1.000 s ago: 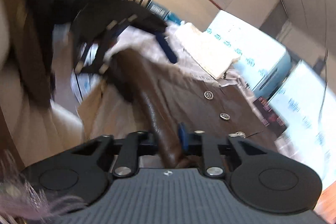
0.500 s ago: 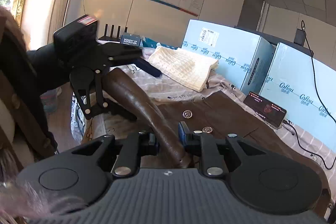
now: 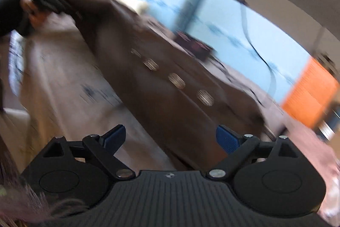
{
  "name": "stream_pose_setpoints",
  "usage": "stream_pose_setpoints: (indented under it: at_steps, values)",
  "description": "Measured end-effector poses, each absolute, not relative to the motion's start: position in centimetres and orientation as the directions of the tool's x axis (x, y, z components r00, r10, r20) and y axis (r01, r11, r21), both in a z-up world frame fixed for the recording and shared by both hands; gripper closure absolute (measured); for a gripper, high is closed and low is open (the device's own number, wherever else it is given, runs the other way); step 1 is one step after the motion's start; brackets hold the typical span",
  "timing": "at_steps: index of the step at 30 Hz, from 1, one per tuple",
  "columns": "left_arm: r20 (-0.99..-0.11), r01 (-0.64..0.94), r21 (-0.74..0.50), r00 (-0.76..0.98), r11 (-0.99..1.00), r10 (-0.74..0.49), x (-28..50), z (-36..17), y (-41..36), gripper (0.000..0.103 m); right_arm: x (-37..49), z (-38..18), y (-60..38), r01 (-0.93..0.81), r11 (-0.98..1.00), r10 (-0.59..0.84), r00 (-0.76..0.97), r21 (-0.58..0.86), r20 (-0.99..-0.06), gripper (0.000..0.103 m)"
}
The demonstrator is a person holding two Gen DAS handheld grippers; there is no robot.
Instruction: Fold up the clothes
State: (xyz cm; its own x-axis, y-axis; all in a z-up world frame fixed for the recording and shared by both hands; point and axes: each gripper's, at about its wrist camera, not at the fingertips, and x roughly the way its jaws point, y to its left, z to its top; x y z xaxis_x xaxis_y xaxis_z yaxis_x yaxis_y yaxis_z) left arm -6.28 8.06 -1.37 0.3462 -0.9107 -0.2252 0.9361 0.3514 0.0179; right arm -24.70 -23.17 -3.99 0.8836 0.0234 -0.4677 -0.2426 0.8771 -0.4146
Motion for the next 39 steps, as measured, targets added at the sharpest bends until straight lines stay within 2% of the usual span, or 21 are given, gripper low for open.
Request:
stream_pose_setpoints:
  at_steps: [1, 2, 3, 5, 7, 12, 17, 21, 24, 29, 31, 32, 33, 34, 35, 36, 39]
  values:
    - [-0.220, 0.936, 0.006, 0.343, 0.351, -0.913, -6.0, -1.2, 8.1, 0.079, -24.6, -3.9, -24.3, -0.212, 0.886, -0.013, 0.877, -0.412, -0.480, 0.021]
    - [-0.218, 0.937, -0.004, 0.340, 0.350, -0.915, -5.8, -1.1, 8.2, 0.081, -24.6, -3.9, -25.3, -0.180, 0.895, -0.050, 0.869, -0.409, -0.492, 0.036]
    - [-0.221, 0.938, -0.011, 0.336, 0.347, -0.916, -5.6, -1.1, 8.2, 0.082, -24.5, -3.8, -26.4, -0.154, 0.903, -0.076, 0.861, -0.400, -0.503, 0.061]
    - [-0.232, 0.941, -0.017, 0.326, 0.338, -0.917, -5.5, -0.9, 8.2, 0.088, -24.4, -3.3, -27.8, -0.152, 0.915, -0.078, 0.844, -0.375, -0.531, 0.097]
    - [-0.233, 0.943, -0.010, 0.321, 0.332, -0.918, -6.1, -0.7, 8.7, 0.090, -24.9, -2.7, -27.9, -0.182, 0.908, -0.056, 0.840, -0.377, -0.540, 0.099]
    - [-0.212, 0.927, -0.016, 0.363, 0.375, -0.907, -4.5, 0.3, 8.7, 0.090, -23.5, 1.0, -29.6, -0.204, 0.901, -0.001, 0.882, -0.384, -0.472, 0.100]
    - [-0.126, 0.892, 0.046, 0.451, 0.449, -0.883, -0.4, 3.0, 7.4, 0.091, -17.8, 4.5, -31.0, -0.246, 0.877, 0.049, 0.900, -0.412, -0.432, 0.100]
    - [-0.158, 0.883, 0.037, 0.468, 0.468, -0.870, 5.1, 3.9, 5.5, 0.091, -11.3, 6.3, -33.0, -0.285, 0.885, 0.088, 0.879, -0.368, -0.469, 0.100]
    - [-0.200, 0.877, -0.058, 0.457, 0.476, -0.867, 9.2, 3.2, 4.7, 0.091, -6.6, 5.9, -33.7, -0.308, 0.885, 0.081, 0.839, -0.348, -0.538, 0.100]
    - [-0.338, 0.831, -0.215, 0.429, 0.512, -0.838, 14.5, -0.1, 3.2, 0.091, -0.9, 3.1, -34.9, -0.335, 0.899, 0.088, 0.766, -0.280, -0.637, 0.100]
    - [-0.385, 0.812, -0.231, 0.430, 0.536, -0.817, 15.1, -1.2, 3.0, 0.089, 0.6, 2.0, -35.1, -0.334, 0.908, 0.091, 0.748, -0.254, -0.657, 0.099]
    - [-0.401, 0.804, -0.241, 0.427, 0.543, -0.810, 15.2, -1.5, 3.1, 0.085, 1.0, 1.6, -35.2, -0.330, 0.912, 0.092, 0.745, -0.245, -0.661, 0.095]
    - [-0.415, 0.797, -0.254, 0.422, 0.548, -0.806, 15.3, -1.7, 3.1, 0.085, 1.2, 1.3, -35.2, -0.323, 0.915, 0.089, 0.747, -0.242, -0.659, 0.080]
    - [-0.429, 0.789, -0.267, 0.417, 0.553, -0.801, 15.3, -2.0, 3.2, 0.084, 1.0, 1.2, -35.2, -0.314, 0.917, 0.081, 0.751, -0.247, -0.656, 0.069]
    - [-0.435, 0.786, -0.264, 0.420, 0.559, -0.796, 15.1, -2.1, 3.2, 0.081, 0.8, 1.2, -35.4, -0.310, 0.918, 0.076, 0.750, -0.247, -0.657, 0.049]
    - [-0.435, 0.786, -0.252, 0.429, 0.565, -0.791, 14.7, -2.0, 3.2, 0.080, 0.4, 1.3, -35.6, -0.302, 0.921, 0.068, 0.747, -0.246, -0.662, 0.043]
    - [-0.434, 0.780, -0.213, 0.464, 0.588, -0.773, 14.2, -2.0, 3.0, 0.073, -0.1, 1.6, -36.8, -0.275, 0.925, 0.032, 0.745, -0.263, -0.666, 0.041]
